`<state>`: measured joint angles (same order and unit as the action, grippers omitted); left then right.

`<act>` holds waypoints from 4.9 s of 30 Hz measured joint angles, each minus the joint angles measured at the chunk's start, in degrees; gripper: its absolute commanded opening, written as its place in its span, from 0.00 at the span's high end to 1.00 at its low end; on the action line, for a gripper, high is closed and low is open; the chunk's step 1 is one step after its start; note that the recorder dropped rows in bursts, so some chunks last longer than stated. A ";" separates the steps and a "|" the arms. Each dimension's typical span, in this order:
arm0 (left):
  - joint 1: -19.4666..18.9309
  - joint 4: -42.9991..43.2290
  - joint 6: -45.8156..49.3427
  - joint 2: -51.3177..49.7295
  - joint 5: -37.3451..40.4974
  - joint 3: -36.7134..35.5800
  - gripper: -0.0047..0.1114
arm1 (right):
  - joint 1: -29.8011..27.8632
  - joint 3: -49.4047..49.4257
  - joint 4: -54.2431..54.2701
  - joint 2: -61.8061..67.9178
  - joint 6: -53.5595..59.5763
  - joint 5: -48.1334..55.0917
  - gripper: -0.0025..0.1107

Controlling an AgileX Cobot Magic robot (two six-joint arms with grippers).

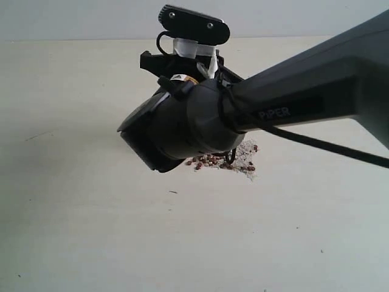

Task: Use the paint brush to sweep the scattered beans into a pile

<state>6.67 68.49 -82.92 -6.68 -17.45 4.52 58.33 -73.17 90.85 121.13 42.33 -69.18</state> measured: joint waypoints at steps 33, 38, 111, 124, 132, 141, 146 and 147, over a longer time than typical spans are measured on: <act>0.00 0.00 0.00 0.00 0.00 0.00 0.96 | 2.22 37.37 -21.10 -29.79 1.26 -0.24 0.98; 0.00 0.00 0.00 0.00 0.00 0.00 0.96 | 2.22 44.67 -24.51 -31.05 -2.21 -0.24 0.98; 0.00 0.00 0.00 0.00 -0.34 0.00 0.96 | -39.01 33.06 -103.54 -39.28 -38.43 29.23 0.98; 0.00 0.00 0.00 0.00 -0.34 0.00 0.96 | -49.93 -5.43 -166.60 -6.84 -93.81 1.75 0.98; 0.00 0.00 0.00 0.00 -0.44 0.00 0.96 | -50.14 -25.52 -180.73 8.29 -108.47 0.51 0.98; 0.00 0.00 0.00 0.00 -0.44 0.00 0.96 | -50.14 -30.65 -185.91 13.02 -109.32 0.09 0.98; 0.00 0.00 0.00 0.00 -0.44 0.00 0.96 | -50.14 -30.73 -188.76 13.14 -114.36 0.01 0.98; 0.00 0.00 0.00 0.00 -0.44 0.00 0.96 | -50.14 -30.73 -189.18 13.14 -116.38 0.01 0.98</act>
<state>6.67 68.49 -82.92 -6.68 -17.89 4.52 8.18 -103.90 -98.32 134.27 -74.04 -69.17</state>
